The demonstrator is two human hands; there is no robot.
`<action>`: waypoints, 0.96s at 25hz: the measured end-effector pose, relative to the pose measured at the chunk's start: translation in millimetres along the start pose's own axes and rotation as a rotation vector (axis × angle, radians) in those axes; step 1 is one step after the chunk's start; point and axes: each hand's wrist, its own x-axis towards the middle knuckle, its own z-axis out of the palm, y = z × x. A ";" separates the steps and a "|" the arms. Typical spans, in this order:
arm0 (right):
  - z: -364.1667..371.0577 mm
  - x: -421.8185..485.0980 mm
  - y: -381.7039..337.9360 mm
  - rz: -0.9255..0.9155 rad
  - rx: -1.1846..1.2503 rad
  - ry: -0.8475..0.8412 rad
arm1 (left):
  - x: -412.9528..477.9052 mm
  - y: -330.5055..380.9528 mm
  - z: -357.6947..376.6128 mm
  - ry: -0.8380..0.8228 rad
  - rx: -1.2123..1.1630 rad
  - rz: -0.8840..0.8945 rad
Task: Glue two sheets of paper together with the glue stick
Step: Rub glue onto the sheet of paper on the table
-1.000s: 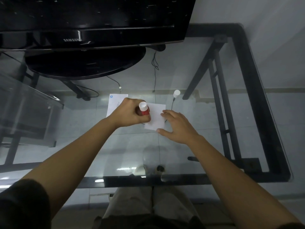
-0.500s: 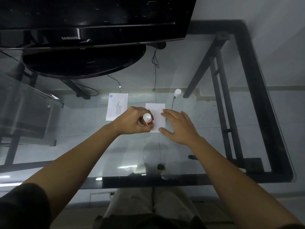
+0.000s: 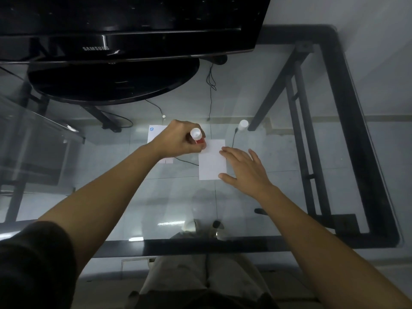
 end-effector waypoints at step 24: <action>-3.0 -1.7 -1.9 0.022 0.058 -0.019 | 0.9 3.0 8.0 0.029 -0.035 0.028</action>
